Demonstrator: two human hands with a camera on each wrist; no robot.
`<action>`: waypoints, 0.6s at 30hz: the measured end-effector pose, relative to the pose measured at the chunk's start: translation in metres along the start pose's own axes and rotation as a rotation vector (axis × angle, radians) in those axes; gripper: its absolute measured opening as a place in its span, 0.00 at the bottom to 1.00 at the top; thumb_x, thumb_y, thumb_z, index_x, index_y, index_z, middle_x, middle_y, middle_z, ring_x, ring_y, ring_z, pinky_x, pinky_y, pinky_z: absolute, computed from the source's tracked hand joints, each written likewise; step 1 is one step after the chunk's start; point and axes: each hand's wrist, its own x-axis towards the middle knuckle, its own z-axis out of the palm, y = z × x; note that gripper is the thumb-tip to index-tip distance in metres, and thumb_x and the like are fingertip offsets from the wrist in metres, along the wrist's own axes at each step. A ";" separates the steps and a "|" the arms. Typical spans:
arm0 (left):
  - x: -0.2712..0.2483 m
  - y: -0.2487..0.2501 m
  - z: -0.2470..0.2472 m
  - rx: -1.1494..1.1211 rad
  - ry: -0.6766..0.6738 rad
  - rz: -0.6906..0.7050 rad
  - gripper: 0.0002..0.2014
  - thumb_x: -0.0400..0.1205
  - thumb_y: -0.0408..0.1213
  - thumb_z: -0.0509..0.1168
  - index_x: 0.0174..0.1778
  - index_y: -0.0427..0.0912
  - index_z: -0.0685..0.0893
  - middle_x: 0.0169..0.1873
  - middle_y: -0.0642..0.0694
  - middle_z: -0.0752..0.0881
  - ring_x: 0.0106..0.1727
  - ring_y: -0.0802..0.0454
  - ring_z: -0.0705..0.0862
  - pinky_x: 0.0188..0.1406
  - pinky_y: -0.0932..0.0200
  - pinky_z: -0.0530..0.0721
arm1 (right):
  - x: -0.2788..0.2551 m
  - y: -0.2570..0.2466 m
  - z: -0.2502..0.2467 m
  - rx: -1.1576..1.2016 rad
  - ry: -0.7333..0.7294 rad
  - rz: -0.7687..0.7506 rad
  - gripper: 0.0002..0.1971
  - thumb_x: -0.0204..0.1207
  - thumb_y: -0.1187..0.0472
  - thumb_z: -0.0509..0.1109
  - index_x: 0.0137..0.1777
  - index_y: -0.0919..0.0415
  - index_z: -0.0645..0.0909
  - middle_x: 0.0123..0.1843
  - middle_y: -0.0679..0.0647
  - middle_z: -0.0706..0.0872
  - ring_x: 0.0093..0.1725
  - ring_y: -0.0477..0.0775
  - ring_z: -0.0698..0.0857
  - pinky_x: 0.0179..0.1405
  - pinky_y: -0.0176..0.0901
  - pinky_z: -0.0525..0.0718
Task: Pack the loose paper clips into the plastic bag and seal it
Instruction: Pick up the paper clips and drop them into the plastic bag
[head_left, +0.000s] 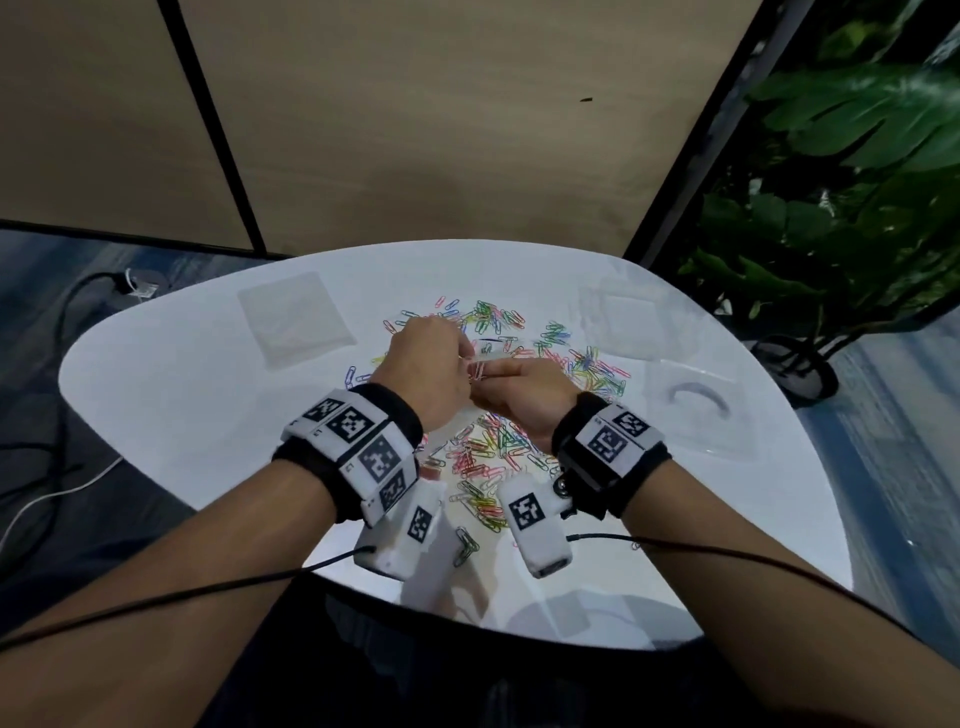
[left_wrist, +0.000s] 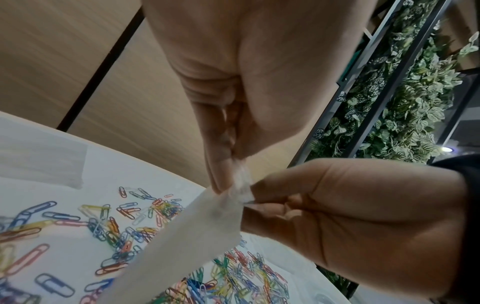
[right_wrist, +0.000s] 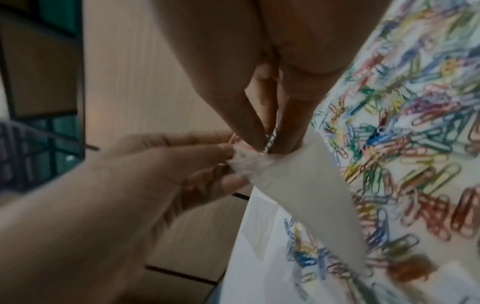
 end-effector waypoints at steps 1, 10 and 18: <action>0.000 0.000 0.001 0.005 -0.004 -0.001 0.13 0.83 0.30 0.66 0.59 0.41 0.92 0.60 0.41 0.90 0.59 0.44 0.88 0.64 0.50 0.87 | 0.001 0.002 0.000 -0.176 0.018 -0.045 0.13 0.67 0.72 0.75 0.52 0.66 0.88 0.51 0.65 0.91 0.51 0.62 0.90 0.58 0.52 0.88; 0.004 -0.007 0.002 0.113 -0.031 0.021 0.17 0.82 0.26 0.66 0.64 0.43 0.91 0.64 0.41 0.88 0.67 0.43 0.85 0.69 0.47 0.85 | -0.016 -0.012 0.003 -1.371 -0.060 -0.513 0.13 0.80 0.61 0.63 0.53 0.51 0.90 0.50 0.58 0.90 0.49 0.58 0.85 0.53 0.47 0.83; 0.009 -0.009 -0.014 0.043 0.029 0.021 0.18 0.83 0.27 0.60 0.63 0.43 0.91 0.62 0.39 0.89 0.63 0.40 0.87 0.68 0.50 0.85 | -0.028 -0.006 -0.067 -0.399 0.178 -0.416 0.07 0.73 0.59 0.78 0.51 0.52 0.89 0.43 0.48 0.89 0.42 0.50 0.88 0.41 0.47 0.91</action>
